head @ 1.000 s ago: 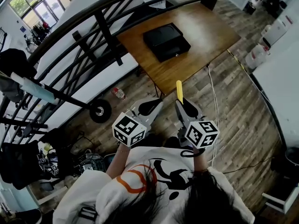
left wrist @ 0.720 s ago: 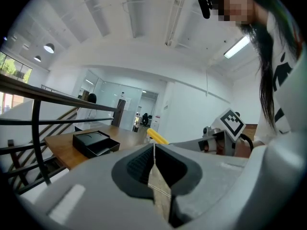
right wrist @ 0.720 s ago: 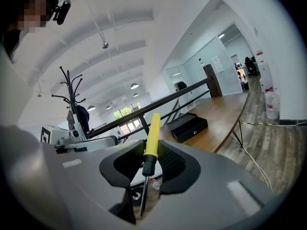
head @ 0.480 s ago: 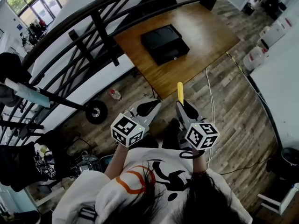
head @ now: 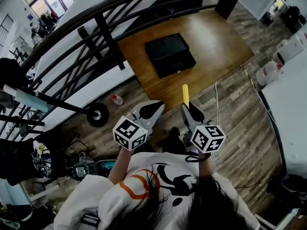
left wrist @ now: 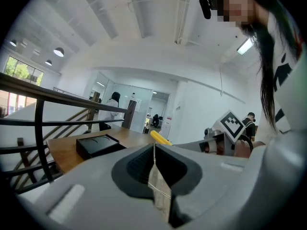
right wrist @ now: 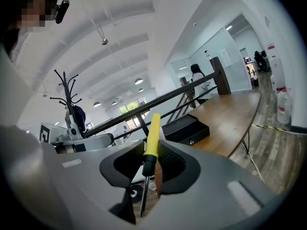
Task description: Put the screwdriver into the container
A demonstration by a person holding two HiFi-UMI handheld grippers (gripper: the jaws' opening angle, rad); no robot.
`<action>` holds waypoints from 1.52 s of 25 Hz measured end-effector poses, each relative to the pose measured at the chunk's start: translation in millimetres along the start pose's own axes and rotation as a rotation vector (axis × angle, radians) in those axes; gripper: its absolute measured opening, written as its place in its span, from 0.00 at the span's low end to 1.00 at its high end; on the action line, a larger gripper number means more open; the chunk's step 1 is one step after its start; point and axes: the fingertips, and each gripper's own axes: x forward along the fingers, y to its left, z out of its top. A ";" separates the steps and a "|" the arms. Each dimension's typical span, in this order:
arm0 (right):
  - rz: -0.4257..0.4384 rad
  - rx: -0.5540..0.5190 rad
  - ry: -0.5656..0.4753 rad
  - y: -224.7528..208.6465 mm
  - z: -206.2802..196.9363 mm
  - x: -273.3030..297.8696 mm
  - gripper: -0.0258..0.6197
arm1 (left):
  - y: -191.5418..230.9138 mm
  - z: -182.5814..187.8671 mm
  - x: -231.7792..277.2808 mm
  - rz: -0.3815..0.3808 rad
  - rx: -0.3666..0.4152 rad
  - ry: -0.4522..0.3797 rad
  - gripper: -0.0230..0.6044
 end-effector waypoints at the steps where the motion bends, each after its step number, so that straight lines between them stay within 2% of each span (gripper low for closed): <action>1: 0.010 -0.004 0.006 -7.6 5.2 3.1 0.22 | 2.3 2.1 9.4 0.012 -0.003 -0.002 0.04; 11: 0.063 0.015 0.049 -84.6 44.5 18.3 0.22 | 7.7 16.7 86.8 0.093 -0.010 0.010 0.04; 22: 0.135 0.024 0.087 -137.0 63.5 25.3 0.22 | 1.5 22.4 144.0 0.164 0.000 0.027 0.04; 32: 0.139 0.046 0.110 -151.5 56.2 44.1 0.22 | 6.8 15.8 147.7 0.184 0.009 0.059 0.04; 38: 0.101 0.068 0.115 -146.0 52.7 67.3 0.22 | 28.4 15.5 136.9 0.165 0.012 0.070 0.04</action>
